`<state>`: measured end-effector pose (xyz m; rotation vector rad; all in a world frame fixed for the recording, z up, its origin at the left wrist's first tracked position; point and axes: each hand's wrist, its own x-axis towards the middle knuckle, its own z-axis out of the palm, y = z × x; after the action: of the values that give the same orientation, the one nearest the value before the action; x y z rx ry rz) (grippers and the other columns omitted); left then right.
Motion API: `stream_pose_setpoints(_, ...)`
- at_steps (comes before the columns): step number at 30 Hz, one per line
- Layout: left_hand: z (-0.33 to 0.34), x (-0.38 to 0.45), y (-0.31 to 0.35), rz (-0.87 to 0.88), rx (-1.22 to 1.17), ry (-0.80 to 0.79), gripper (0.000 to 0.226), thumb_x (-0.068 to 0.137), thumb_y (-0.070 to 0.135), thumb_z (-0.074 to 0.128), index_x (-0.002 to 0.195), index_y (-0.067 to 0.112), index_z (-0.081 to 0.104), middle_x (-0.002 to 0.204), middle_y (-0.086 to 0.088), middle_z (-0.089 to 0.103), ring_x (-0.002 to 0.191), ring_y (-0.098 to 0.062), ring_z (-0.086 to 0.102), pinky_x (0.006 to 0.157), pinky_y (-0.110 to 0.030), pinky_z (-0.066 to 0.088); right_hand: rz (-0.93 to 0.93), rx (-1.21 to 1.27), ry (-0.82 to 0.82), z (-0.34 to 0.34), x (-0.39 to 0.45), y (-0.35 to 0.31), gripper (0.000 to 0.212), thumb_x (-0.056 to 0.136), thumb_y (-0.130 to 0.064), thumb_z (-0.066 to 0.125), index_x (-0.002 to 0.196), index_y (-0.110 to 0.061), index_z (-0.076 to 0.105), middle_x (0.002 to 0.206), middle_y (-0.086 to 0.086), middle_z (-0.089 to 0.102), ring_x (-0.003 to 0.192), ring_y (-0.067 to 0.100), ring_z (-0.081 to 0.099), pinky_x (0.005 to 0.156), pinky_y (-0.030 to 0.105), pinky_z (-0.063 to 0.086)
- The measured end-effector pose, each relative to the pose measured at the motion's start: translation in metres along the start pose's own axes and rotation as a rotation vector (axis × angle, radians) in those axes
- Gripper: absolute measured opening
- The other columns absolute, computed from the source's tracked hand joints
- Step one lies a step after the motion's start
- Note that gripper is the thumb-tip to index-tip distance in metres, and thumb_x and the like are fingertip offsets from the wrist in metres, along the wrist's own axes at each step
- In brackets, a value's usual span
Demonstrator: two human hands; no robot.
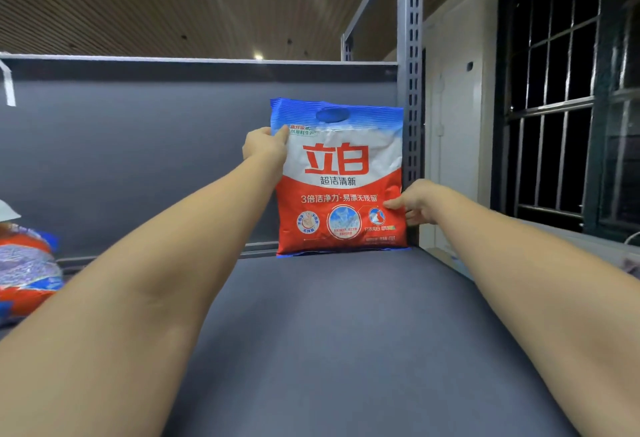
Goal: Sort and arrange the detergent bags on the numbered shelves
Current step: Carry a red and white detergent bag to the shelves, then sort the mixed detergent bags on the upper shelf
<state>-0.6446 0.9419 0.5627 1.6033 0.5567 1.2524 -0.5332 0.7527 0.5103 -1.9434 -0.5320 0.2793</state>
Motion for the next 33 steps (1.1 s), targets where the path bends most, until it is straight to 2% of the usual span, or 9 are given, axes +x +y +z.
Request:
stream_pose_setpoints(2,0.002,0.005,-0.003,-0.010,-0.006,-0.002,0.022,0.094,0.034,0.056,0.077,0.020,0.059,0.092,-0.001,0.067,0.085,-0.021,0.067,0.082,-0.037,0.056,-0.014,-0.034,0.015,-0.002,0.004,0.000,0.037,0.085,-0.012,0.068,0.115,0.001,0.051,0.109,0.017,0.062,0.088,0.027,0.059,0.068,0.036,0.049)
stream_pose_setpoints(7,0.001,0.012,-0.006,0.029,0.059,-0.062,0.027,0.093,0.033,0.058,0.068,0.023,0.058,0.074,0.007,0.061,0.071,-0.013,0.061,0.071,-0.030,0.054,-0.060,-0.182,0.104,-0.001,0.021,0.006,0.039,0.080,-0.021,0.074,0.104,0.000,0.052,0.106,0.015,0.065,0.095,0.033,0.066,0.078,0.041,0.056)
stream_pose_setpoints(11,-0.011,0.011,-0.006,0.077,0.184,-0.106,0.031,0.089,0.036,0.061,0.066,0.016,0.059,0.080,-0.003,0.066,0.078,-0.024,0.064,0.081,-0.039,0.056,-0.102,-0.421,0.217,0.001,0.025,0.004,0.050,0.076,-0.033,0.077,0.110,-0.002,0.056,0.109,0.018,0.065,0.092,0.033,0.066,0.083,0.043,0.056)
stream_pose_setpoints(14,-0.025,0.005,-0.008,0.097,0.318,-0.122,0.034,0.089,0.039,0.059,0.065,0.015,0.058,0.080,-0.006,0.069,0.086,-0.028,0.069,0.083,-0.044,0.056,-0.141,-0.638,0.309,0.004,0.016,0.000,0.049,0.080,-0.038,0.072,0.112,-0.004,0.057,0.111,0.015,0.063,0.099,0.032,0.063,0.081,0.036,0.053)
stream_pose_setpoints(20,-0.060,-0.022,-0.015,0.226,0.794,-0.142,0.030,0.094,0.030,0.046,0.096,0.007,0.066,0.096,-0.008,0.069,0.090,-0.029,0.064,0.078,-0.034,0.052,-0.192,-0.912,0.426,0.012,-0.012,-0.009,0.026,0.092,-0.017,0.053,0.114,-0.005,0.057,0.111,0.013,0.057,0.102,0.032,0.057,0.071,0.034,0.044)
stream_pose_setpoints(25,-0.104,-0.061,-0.022,0.377,1.247,-0.177,0.018,0.094,0.024,0.042,0.091,0.018,0.058,0.088,-0.002,0.055,0.079,-0.025,0.047,0.063,-0.026,0.035,-0.385,-1.044,0.346,0.042,-0.050,-0.018,0.004,0.090,-0.008,0.050,0.088,-0.006,0.051,0.101,0.013,0.058,0.086,0.028,0.052,0.069,0.031,0.042)
stream_pose_setpoints(28,-0.141,-0.080,-0.020,0.427,1.419,-0.220,0.019,0.094,0.022,0.040,0.082,0.012,0.052,0.073,-0.001,0.048,0.077,-0.026,0.046,0.050,-0.023,0.026,-0.484,-1.021,0.249,0.076,-0.077,-0.033,0.017,0.091,-0.014,0.051,0.076,-0.009,0.046,0.088,0.010,0.054,0.079,0.026,0.048,0.066,0.030,0.039)
stream_pose_setpoints(30,-0.172,-0.092,-0.014,0.456,1.495,-0.246,0.020,0.094,0.022,0.039,0.081,0.011,0.051,0.077,-0.003,0.050,0.080,-0.027,0.047,0.054,-0.024,0.027,-0.539,-1.004,0.194,0.105,-0.101,-0.045,0.017,0.091,-0.015,0.051,0.077,-0.005,0.052,0.081,0.009,0.050,0.081,0.029,0.050,0.066,0.028,0.038)
stream_pose_setpoints(33,-0.228,-0.104,-0.004,0.459,1.595,-0.240,0.026,0.095,0.024,0.040,0.099,0.010,0.062,0.103,-0.009,0.061,0.095,-0.029,0.052,0.068,-0.029,0.033,-0.607,-0.960,0.090,0.154,-0.145,-0.067,0.022,0.089,-0.017,0.050,0.075,-0.003,0.058,0.083,0.015,0.057,0.085,0.033,0.054,0.061,0.025,0.038)
